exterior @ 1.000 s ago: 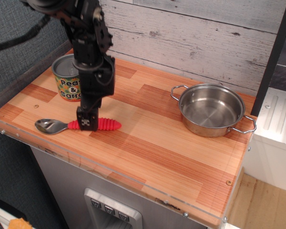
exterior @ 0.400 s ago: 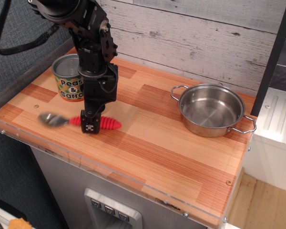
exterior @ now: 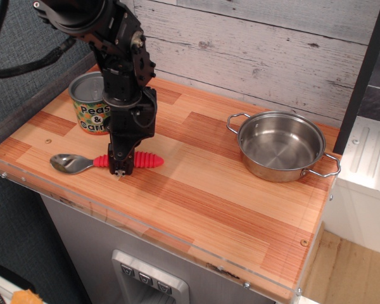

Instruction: Slide the blue spoon into the space between the can and the silver pan.

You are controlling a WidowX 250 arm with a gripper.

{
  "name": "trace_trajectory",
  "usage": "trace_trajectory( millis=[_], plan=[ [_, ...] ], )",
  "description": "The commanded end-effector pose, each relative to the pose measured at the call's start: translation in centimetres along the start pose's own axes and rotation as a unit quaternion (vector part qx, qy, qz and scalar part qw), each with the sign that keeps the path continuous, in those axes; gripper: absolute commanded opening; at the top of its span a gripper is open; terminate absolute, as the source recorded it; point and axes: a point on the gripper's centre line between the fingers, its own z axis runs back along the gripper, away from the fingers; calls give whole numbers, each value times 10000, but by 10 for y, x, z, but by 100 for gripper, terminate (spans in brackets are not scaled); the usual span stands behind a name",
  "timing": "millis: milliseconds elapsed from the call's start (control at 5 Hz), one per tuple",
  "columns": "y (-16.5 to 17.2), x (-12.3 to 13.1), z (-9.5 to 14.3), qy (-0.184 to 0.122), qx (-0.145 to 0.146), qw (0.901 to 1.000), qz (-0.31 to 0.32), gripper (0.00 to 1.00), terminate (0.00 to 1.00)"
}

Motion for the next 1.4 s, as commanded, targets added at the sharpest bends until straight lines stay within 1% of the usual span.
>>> trace_trajectory(
  millis=[0,200,600,800,1200],
  plan=[
    [17,24,35,-10,87,9986,517,0,0],
    [30,39,42,-22,-79,9977,678,0,0],
    [52,65,54,-82,46,9973,724,0,0],
    [64,71,52,-141,36,9964,840,0,0],
    [78,79,43,-67,89,9957,921,0,0]
  ],
)
